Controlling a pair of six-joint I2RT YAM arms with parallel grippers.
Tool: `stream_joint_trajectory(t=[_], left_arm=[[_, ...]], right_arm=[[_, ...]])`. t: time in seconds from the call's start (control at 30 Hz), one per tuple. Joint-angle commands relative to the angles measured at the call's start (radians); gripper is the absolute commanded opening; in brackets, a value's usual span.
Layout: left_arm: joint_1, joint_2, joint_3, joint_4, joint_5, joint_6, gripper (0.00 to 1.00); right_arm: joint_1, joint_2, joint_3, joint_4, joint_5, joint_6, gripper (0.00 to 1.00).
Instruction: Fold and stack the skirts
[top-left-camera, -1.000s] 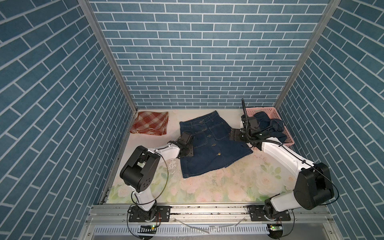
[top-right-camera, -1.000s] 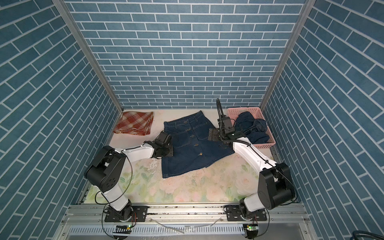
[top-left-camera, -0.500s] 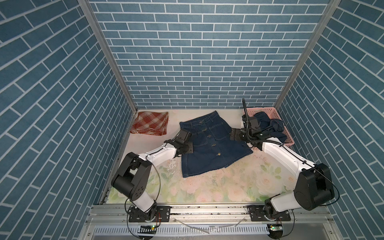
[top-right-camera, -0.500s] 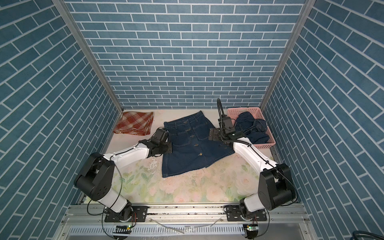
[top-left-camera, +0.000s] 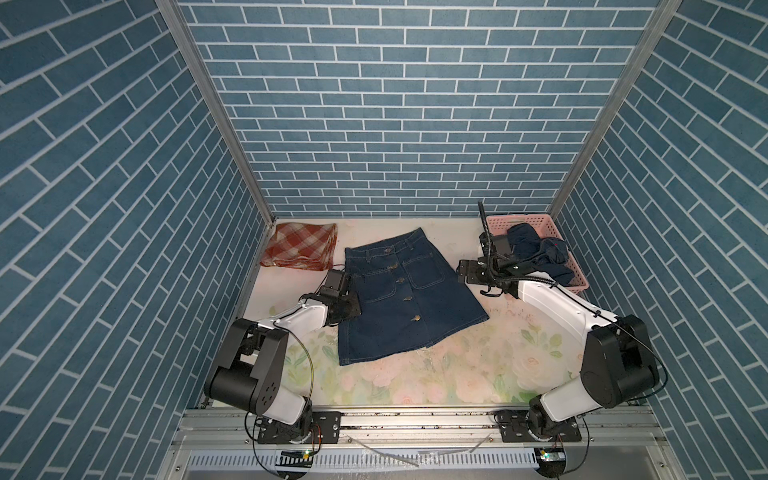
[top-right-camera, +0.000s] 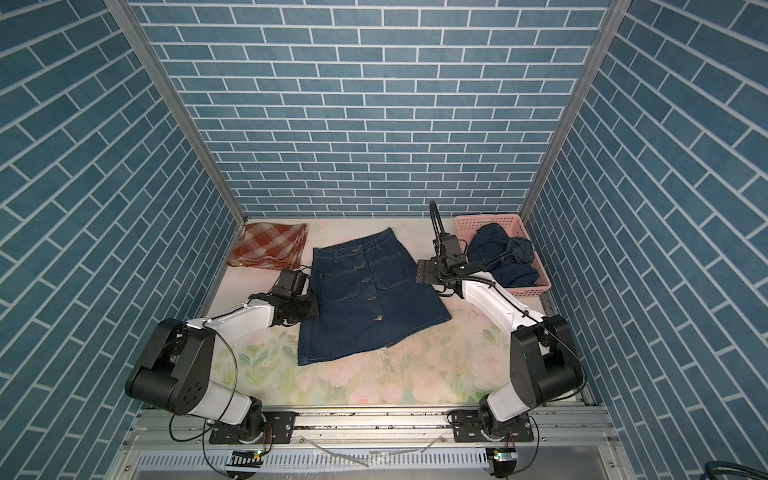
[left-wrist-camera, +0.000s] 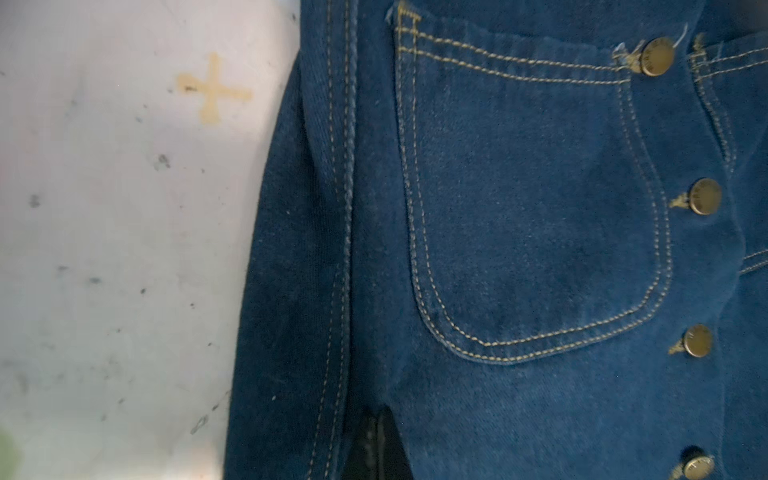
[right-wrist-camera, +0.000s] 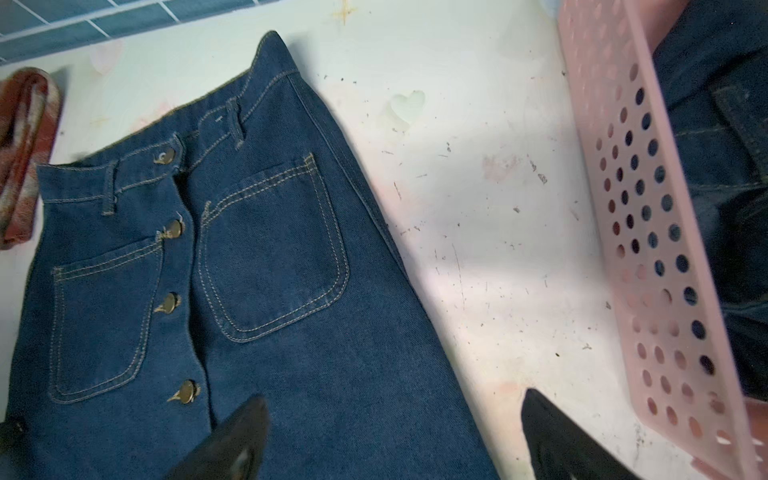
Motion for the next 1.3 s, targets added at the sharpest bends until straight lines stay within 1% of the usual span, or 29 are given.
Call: stream_joint_trajectory(t=[0.0,0.03,0.07,0.13,0.17,0.27,0.37,0.47,0.6,0.7,0.77,0.87,0.93,0.97,1.03,1.1,1.13,1.27], left_arm=[[0.006,0.005,-0.005,0.027,0.017,-0.006,0.21],[0.006,0.002,-0.001,0.019,0.013,-0.003,0.35],[0.006,-0.003,0.005,0.008,0.007,0.002,0.44],[0.006,-0.019,0.011,-0.016,-0.008,0.01,0.52],[0.006,-0.031,0.014,-0.03,-0.02,0.014,0.55],[0.006,-0.07,0.019,-0.076,-0.052,0.028,0.6],[0.006,-0.105,0.019,-0.114,-0.089,0.036,0.63],[0.006,-0.116,0.006,-0.124,-0.101,0.036,0.65],[0.006,-0.101,-0.004,-0.125,-0.095,0.036,0.66],[0.006,-0.093,-0.013,-0.123,-0.096,0.035,0.67],[0.006,-0.088,-0.015,-0.127,-0.1,0.037,0.67],[0.01,-0.068,-0.018,-0.125,-0.101,0.036,0.67],[0.014,-0.047,-0.018,-0.117,-0.094,0.031,0.67],[0.018,-0.036,-0.019,-0.109,-0.092,0.028,0.67],[0.023,-0.011,-0.02,-0.093,-0.089,0.023,0.67],[0.026,0.024,-0.013,-0.075,-0.087,0.024,0.67],[0.026,0.043,-0.007,-0.069,-0.084,0.023,0.67],[0.024,0.13,0.027,-0.024,-0.047,0.022,0.67]], right_arm=[[-0.003,0.028,-0.028,-0.001,-0.013,-0.037,0.94],[-0.004,0.034,-0.033,-0.002,-0.017,-0.037,0.94],[-0.004,0.039,-0.04,-0.003,-0.018,-0.036,0.94],[-0.005,0.046,-0.057,-0.003,-0.018,-0.034,0.93],[-0.006,0.049,-0.07,-0.001,-0.017,-0.032,0.92],[-0.018,0.046,-0.111,-0.003,-0.007,-0.019,0.9],[-0.036,0.031,-0.155,-0.009,0.007,0.003,0.88],[-0.051,0.017,-0.202,-0.002,0.007,0.018,0.87],[-0.068,0.012,-0.253,0.029,-0.021,0.036,0.85],[-0.093,0.002,-0.297,0.071,-0.08,0.047,0.85],[-0.105,-0.004,-0.32,0.097,-0.114,0.052,0.81],[-0.111,-0.006,-0.351,0.146,-0.188,0.063,0.71],[-0.11,-0.003,-0.374,0.191,-0.235,0.072,0.61],[-0.111,-0.004,-0.383,0.209,-0.25,0.077,0.53],[-0.111,-0.008,-0.393,0.229,-0.258,0.081,0.28],[-0.113,-0.036,-0.395,0.226,-0.23,0.084,0.01],[-0.113,-0.05,-0.395,0.221,-0.215,0.083,0.0],[-0.114,-0.114,-0.376,0.17,-0.135,0.078,0.0]])
